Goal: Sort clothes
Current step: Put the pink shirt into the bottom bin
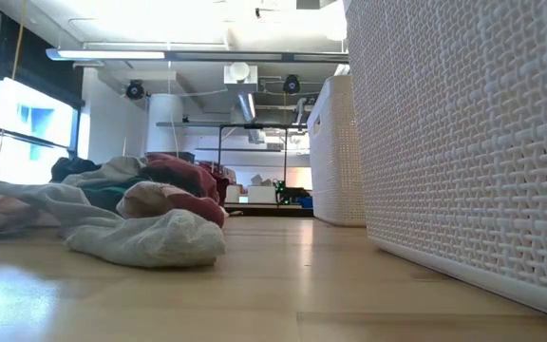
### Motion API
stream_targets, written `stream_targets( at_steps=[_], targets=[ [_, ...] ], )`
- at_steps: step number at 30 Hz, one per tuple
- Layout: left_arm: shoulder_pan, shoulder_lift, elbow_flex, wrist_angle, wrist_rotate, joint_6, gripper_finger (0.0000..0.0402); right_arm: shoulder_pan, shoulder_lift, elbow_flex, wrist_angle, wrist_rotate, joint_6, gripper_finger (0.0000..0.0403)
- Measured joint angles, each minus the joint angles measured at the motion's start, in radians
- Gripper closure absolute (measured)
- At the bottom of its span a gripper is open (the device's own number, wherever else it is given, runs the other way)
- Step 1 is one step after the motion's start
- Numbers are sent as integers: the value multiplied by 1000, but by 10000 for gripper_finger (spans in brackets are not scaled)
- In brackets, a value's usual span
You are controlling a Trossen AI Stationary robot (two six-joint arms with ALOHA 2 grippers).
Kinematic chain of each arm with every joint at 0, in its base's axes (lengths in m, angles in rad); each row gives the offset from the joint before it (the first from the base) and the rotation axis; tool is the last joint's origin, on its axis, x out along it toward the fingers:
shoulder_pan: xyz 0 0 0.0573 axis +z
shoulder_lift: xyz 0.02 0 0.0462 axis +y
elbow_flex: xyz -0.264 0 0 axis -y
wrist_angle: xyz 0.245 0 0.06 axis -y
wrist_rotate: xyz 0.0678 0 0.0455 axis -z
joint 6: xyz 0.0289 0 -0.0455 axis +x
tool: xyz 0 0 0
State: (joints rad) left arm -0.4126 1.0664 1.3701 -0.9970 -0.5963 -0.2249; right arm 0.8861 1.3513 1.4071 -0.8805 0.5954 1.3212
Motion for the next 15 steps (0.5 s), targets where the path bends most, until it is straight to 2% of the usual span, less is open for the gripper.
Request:
stream_targets(
  at_steps=[7,15],
  targets=[
    [0,0,0,0,-1,0,269,13,113,0,-222,-176,242,402],
    [0,0,0,-20,-2,0,269,13,226,0,-243,-390,371,402]
  ],
)
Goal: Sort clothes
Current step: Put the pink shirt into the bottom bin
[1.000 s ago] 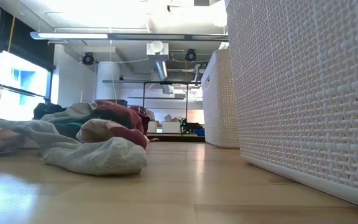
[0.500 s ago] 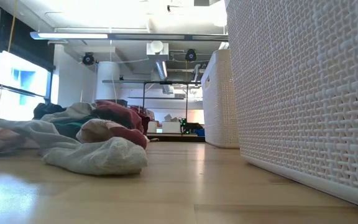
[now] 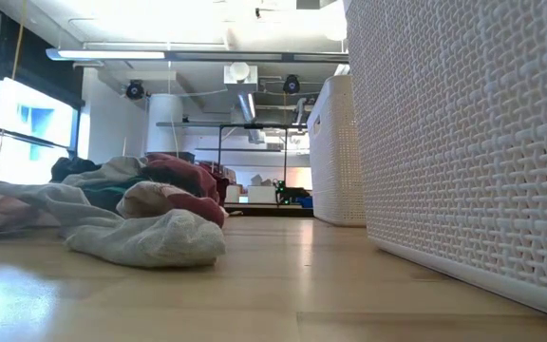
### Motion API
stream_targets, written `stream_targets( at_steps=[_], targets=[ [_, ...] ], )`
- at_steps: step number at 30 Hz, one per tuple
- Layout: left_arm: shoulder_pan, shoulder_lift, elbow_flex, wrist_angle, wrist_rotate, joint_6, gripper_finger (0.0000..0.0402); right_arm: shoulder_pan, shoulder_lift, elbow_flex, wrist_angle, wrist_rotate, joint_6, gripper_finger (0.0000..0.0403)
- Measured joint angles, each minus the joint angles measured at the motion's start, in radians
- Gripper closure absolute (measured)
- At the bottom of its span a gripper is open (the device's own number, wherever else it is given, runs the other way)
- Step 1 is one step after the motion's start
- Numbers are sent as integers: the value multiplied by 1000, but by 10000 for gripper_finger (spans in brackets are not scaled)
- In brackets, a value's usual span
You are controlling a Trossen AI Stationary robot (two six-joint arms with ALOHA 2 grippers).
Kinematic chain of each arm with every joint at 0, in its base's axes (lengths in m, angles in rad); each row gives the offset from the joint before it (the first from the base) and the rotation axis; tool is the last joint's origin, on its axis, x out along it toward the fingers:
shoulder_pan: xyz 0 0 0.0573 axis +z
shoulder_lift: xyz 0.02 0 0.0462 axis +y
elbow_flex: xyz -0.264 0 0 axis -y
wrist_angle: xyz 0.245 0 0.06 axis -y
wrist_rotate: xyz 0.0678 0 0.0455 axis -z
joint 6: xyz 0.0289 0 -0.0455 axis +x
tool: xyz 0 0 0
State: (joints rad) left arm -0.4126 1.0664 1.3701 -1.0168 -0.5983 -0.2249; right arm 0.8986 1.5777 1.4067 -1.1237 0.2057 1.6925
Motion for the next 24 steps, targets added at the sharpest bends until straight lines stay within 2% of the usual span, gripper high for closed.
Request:
stream_targets(
  at_steps=[6,14,19,24],
  targets=[
    [0,0,0,-28,-2,0,269,-2,69,-24,1,-121,94,402],
    [0,0,0,-26,-9,23,269,-19,73,-214,82,-241,444,397],
    [0,0,0,-25,-14,86,269,-65,73,-303,201,-325,459,346],
    [-1,0,0,-27,42,70,269,-108,63,-298,191,-484,454,281]
  ],
)
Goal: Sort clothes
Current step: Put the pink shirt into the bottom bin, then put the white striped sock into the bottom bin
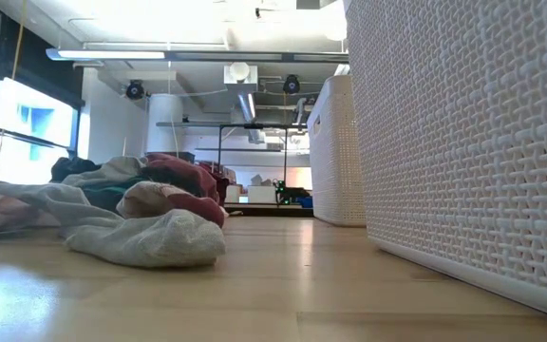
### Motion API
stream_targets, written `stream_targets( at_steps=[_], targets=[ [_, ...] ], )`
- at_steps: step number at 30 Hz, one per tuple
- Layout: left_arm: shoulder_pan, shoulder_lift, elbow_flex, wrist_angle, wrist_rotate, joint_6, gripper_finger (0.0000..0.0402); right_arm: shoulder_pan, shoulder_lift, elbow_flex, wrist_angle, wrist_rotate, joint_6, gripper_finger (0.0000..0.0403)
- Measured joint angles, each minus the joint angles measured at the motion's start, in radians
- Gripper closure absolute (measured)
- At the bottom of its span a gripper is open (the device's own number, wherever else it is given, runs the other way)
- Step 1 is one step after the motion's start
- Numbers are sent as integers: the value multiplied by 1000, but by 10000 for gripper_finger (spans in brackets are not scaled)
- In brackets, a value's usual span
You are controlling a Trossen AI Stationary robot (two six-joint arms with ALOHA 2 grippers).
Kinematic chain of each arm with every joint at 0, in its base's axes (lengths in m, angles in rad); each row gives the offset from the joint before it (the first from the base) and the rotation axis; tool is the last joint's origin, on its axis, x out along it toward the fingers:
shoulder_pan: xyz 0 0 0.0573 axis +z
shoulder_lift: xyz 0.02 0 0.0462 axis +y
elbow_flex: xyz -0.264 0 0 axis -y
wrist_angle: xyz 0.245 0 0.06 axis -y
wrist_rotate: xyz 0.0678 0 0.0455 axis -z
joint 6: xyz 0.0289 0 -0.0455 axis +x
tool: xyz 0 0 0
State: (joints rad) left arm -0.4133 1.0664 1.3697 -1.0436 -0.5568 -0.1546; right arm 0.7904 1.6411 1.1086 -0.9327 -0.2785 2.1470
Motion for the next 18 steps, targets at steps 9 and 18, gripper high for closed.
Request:
stream_targets(
  at_steps=[9,18],
  targets=[
    [0,0,0,-5,92,-27,269,-18,-101,164,-99,-1,96,253],
    [-3,0,0,-1,100,-143,269,-19,-127,376,-302,458,-207,253]
  ],
)
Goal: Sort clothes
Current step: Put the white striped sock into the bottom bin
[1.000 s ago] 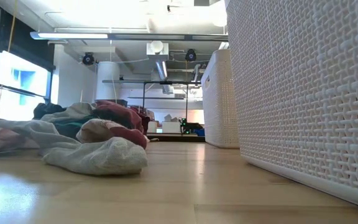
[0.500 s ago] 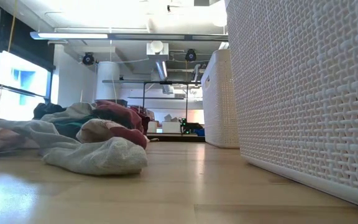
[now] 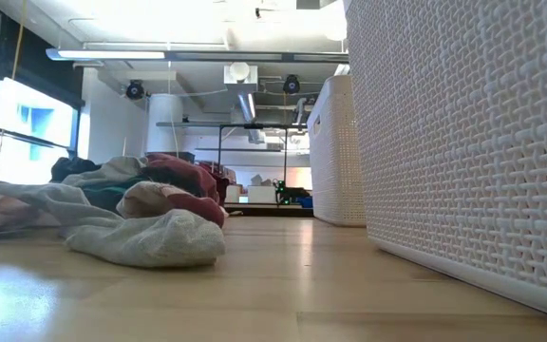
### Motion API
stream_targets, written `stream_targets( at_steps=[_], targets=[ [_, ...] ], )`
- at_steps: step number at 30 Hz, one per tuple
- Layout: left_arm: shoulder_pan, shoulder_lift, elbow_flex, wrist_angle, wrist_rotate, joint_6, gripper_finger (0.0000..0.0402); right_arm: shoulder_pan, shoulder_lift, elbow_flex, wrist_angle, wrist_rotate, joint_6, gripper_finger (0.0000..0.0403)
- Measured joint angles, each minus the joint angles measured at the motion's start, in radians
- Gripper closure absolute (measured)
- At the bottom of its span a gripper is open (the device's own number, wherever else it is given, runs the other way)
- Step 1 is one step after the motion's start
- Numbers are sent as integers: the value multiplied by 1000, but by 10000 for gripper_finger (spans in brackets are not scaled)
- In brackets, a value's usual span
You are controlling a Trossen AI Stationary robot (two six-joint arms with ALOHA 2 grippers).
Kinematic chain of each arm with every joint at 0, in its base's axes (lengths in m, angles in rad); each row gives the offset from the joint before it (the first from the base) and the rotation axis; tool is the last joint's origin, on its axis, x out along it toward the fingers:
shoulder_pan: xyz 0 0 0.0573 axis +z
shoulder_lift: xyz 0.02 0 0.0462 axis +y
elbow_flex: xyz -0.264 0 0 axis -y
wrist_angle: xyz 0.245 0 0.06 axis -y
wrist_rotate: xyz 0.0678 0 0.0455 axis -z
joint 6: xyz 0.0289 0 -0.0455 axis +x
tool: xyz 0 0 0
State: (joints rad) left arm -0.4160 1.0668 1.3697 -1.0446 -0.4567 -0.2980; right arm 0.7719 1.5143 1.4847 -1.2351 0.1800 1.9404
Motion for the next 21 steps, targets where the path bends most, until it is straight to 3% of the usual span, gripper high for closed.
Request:
stream_targets(
  at_steps=[3,5,9,13,18,21],
  targets=[
    [0,10,0,20,-45,-15,269,0,0,22,6,213,-173,253],
    [0,22,0,49,-87,-15,269,-1,0,26,26,285,-291,253],
    [5,57,0,140,-153,-22,269,-11,0,26,79,299,-493,253],
    [5,102,0,265,-153,-15,269,-33,0,26,182,350,-685,253],
    [5,148,-15,377,-16,-53,269,-98,0,26,409,410,-957,253],
    [9,141,-94,493,61,-48,269,-155,0,26,577,414,-1109,253]
  ],
)
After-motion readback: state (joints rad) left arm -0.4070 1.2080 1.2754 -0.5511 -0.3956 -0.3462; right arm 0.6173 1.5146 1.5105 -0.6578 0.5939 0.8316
